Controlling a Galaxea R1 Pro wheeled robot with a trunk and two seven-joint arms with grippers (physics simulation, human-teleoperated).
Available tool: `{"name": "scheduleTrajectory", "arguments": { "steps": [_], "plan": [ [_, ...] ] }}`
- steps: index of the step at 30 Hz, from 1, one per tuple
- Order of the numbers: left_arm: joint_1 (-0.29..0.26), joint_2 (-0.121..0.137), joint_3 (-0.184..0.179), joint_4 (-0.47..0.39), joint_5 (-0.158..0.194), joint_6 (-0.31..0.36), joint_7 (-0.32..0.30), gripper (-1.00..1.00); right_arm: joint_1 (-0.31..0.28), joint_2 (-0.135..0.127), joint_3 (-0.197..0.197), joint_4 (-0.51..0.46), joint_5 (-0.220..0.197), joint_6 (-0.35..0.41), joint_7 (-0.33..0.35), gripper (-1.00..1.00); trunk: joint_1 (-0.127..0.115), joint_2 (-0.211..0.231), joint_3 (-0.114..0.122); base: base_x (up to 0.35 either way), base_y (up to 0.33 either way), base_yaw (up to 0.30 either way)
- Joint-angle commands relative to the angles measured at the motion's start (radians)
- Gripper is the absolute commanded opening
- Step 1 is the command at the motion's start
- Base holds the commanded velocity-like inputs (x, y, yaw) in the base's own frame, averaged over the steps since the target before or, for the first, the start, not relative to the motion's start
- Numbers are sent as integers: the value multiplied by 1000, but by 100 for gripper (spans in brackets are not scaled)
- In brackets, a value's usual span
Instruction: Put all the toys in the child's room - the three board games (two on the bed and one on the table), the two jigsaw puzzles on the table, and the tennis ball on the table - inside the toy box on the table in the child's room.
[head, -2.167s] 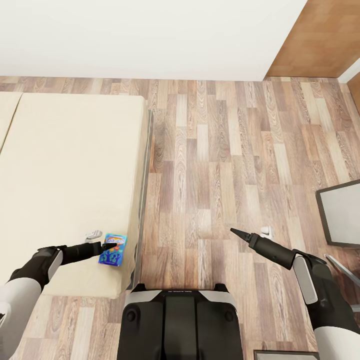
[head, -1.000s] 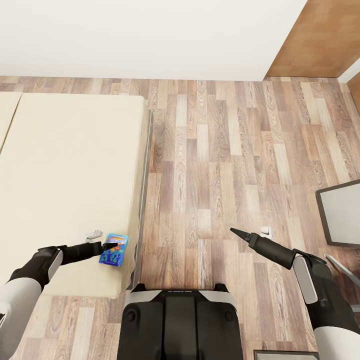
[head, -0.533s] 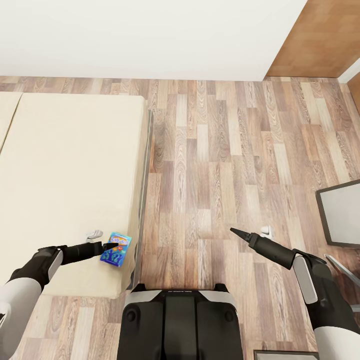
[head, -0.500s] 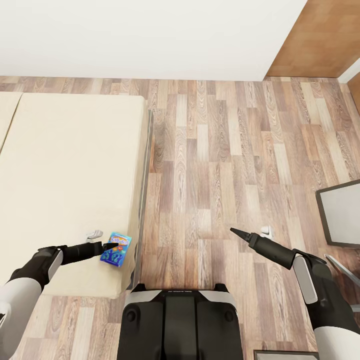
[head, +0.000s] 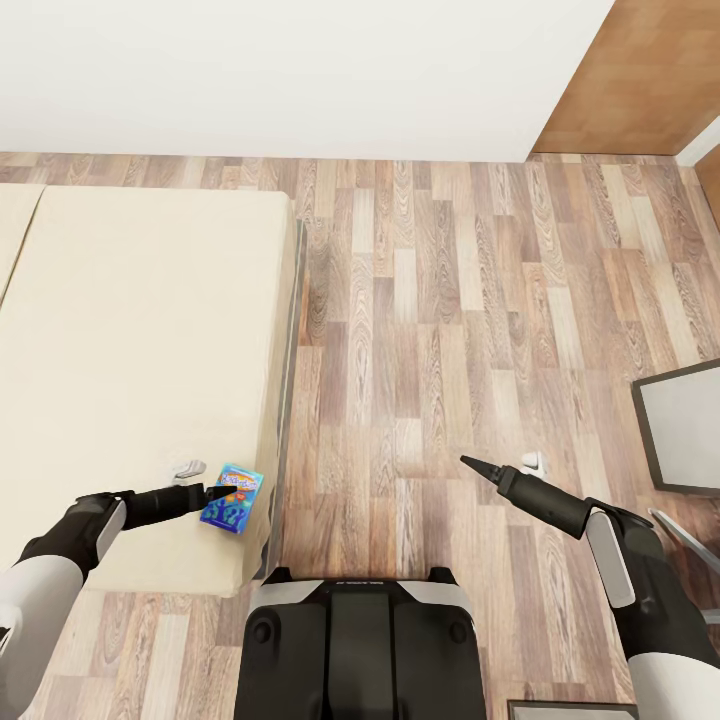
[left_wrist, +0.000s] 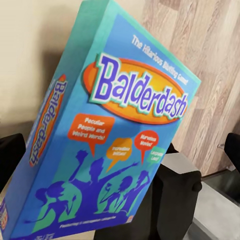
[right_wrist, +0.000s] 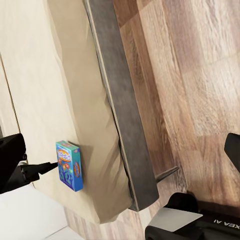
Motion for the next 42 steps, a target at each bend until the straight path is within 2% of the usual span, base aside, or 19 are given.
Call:
{"name": "scheduleTrajectory", "arguments": {
  "steps": [1,19,28,42],
  "plan": [
    [0,-1,8,-1,-6,9,-6,100,0,0,-1,0,-2,5,2,100,1,-2,-1,0,0,0],
    [0,-1,8,-1,-5,9,-9,100,0,0,-1,-1,-2,5,2,100,1,-2,-1,0,0,0],
    [0,-1,8,-1,-6,8,-40,100,0,1,-1,-1,-2,5,2,100,1,-2,-1,0,0,0],
    [0,-1,7,-1,-6,7,-46,100,0,2,-1,-2,-2,5,2,100,1,-2,-1,0,0,0]
  ]
}}
